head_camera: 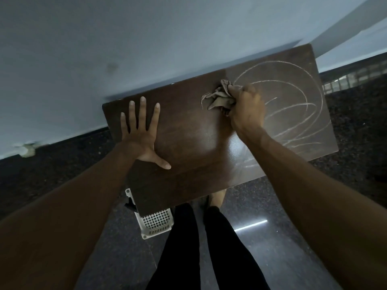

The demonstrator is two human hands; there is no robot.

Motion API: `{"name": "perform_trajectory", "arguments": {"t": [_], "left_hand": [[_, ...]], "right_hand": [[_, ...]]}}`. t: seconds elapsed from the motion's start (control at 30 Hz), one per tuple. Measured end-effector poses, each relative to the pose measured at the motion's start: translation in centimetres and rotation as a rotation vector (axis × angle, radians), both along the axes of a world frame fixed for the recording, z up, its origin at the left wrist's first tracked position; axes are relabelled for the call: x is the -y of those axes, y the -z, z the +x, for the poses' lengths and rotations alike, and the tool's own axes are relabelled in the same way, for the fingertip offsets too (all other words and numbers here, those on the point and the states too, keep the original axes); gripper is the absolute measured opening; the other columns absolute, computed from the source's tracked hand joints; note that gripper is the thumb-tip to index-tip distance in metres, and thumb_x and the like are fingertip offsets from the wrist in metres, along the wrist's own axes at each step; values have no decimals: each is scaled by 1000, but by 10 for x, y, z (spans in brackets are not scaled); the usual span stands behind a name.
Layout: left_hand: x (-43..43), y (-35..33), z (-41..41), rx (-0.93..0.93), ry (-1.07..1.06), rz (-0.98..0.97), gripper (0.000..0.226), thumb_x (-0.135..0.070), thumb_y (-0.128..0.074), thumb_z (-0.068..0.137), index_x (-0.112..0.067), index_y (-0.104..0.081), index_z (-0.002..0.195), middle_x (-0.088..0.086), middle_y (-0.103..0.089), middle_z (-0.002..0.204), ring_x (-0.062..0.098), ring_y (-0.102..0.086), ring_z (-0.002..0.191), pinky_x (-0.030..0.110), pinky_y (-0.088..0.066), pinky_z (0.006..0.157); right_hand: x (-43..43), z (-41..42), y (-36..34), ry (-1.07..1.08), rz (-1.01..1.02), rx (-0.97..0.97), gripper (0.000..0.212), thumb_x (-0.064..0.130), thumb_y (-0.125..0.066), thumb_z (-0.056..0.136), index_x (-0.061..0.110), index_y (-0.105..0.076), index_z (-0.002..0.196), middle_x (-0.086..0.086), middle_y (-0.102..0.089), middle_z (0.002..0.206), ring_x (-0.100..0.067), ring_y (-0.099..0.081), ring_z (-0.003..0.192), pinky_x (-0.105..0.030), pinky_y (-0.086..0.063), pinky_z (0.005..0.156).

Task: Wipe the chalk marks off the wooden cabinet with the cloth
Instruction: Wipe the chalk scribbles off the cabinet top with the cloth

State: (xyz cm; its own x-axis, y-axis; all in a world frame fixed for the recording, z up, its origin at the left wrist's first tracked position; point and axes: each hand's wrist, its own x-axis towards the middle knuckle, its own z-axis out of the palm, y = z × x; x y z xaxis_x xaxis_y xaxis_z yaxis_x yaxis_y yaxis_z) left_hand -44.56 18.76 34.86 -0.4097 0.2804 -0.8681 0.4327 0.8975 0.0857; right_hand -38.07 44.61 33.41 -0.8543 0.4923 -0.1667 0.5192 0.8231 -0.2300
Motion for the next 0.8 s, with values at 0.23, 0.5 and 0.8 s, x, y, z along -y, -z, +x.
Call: {"name": "perform_trajectory", "arguments": {"t": [0.23, 0.5, 0.8], "left_hand": [[-7, -6, -1, 10, 13, -43, 179, -89, -79, 36, -29, 61, 130, 12, 70, 133, 38, 60, 127, 65, 24, 116], [-11, -10, 0, 7, 12, -87, 177, -89, -79, 38, -30, 66, 119, 12, 73, 128, 37, 61, 123, 63, 24, 115], [-7, -7, 4, -23, 5, -58, 179, -89, -80, 34, -31, 65, 122, 12, 68, 136, 38, 57, 131, 64, 23, 117]], "right_hand": [[65, 112, -10, -130, -94, 31, 58, 2, -81, 66, 20, -70, 121, -9, -64, 103, -30, -55, 89, -30, -42, 66], [75, 192, -7, -299, -218, 128, 67, 14, -87, 56, 33, -70, 118, 3, -60, 92, -27, -59, 83, -34, -56, 55], [-19, 120, 0, -6, -101, 105, 50, 13, -74, 85, 24, -61, 132, -1, -49, 95, -28, -53, 87, -42, -53, 65]]}}
